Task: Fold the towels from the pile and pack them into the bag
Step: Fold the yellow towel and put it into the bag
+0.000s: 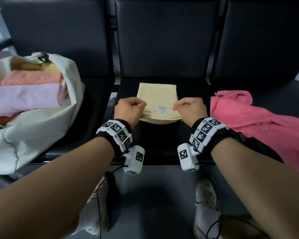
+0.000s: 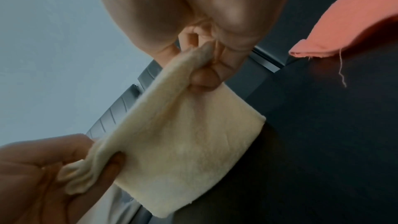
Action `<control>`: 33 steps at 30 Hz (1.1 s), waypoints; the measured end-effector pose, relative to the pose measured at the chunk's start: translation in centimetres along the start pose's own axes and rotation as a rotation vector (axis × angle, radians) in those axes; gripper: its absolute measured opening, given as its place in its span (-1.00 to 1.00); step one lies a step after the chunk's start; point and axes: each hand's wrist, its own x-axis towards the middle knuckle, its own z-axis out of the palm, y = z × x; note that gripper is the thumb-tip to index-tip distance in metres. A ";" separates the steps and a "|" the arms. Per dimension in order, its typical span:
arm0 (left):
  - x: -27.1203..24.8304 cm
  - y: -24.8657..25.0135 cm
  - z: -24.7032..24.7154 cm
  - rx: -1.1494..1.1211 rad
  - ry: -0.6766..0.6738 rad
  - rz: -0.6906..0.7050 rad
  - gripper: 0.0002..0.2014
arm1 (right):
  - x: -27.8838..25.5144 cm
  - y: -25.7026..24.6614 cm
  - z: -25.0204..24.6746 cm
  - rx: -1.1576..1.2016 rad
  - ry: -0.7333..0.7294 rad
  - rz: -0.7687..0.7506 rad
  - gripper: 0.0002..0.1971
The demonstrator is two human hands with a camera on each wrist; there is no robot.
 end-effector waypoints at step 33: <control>1.5 2.2 -3.3 0.195 -0.014 0.124 -0.89 | 1.6 -0.2 -0.9 -0.158 -0.033 -0.284 -0.75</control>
